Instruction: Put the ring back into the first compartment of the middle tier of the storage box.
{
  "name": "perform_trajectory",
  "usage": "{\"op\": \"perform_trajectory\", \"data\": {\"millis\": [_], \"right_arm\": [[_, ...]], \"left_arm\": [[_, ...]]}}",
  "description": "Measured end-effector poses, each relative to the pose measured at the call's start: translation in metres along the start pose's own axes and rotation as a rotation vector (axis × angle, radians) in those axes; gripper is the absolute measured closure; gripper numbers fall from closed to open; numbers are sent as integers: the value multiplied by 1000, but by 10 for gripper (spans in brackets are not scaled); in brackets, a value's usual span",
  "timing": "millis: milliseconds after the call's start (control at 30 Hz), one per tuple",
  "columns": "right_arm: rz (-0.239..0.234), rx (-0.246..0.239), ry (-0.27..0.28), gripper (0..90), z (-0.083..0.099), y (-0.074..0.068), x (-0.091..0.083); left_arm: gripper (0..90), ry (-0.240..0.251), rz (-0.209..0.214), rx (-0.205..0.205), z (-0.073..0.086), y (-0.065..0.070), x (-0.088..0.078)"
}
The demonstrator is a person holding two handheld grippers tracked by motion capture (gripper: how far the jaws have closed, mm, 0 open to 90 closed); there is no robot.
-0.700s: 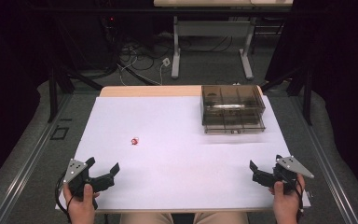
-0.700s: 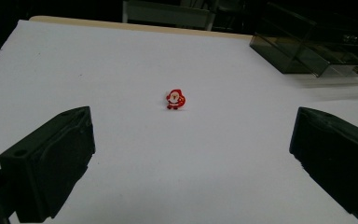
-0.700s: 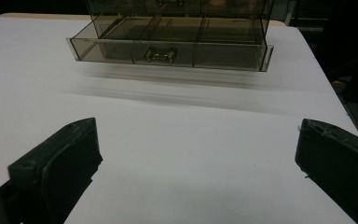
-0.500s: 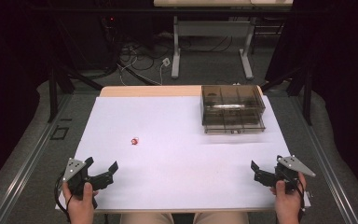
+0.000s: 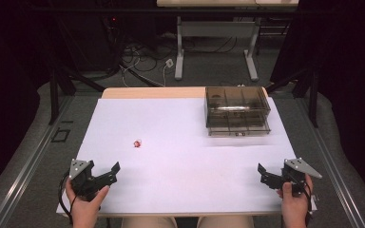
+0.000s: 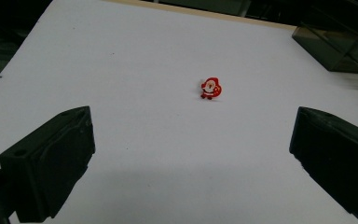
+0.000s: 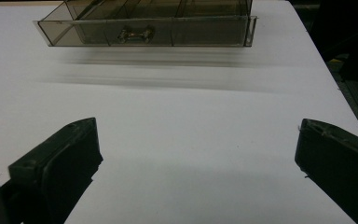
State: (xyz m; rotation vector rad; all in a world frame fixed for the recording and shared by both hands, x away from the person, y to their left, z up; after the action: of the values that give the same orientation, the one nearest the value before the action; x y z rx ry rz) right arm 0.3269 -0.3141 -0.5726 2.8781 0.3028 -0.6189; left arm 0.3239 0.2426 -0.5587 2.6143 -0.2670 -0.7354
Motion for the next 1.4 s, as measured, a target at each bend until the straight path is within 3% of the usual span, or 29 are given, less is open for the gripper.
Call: {"op": "perform_trajectory", "data": {"millis": [33,167,600,833,1133,1400], "right_arm": [[-18,-4,-25,0,1,0,-2],[-13,-9,-40,0,3,2,-2],[-16,-1,-58,0,6,4,0],[-17,3,-59,0,5,2,0],[-23,10,-61,1,6,2,1],[-23,2,-62,2,6,2,2]], "left_arm": [[1,-3,-1,-1,-1,0,1],[1,-9,-17,16,-7,2,3],[5,-43,-35,68,-22,8,14],[7,-59,6,35,-32,16,20],[7,-90,12,-7,-44,18,26],[8,-92,-2,9,-54,19,33]]}}
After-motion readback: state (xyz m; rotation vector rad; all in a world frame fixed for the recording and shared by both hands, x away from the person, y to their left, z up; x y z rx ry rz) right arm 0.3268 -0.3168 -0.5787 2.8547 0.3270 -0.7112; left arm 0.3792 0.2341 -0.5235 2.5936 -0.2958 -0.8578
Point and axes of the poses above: each handheld gripper's, and its own axes: x roughly forward along the jaws, z roughly out of its underside, y roughly to its right, the point moved 6 cm from there along x, roughly forward along the jaws, and after that the axes turned 14 degrees about -x, right-handed, at the moved point
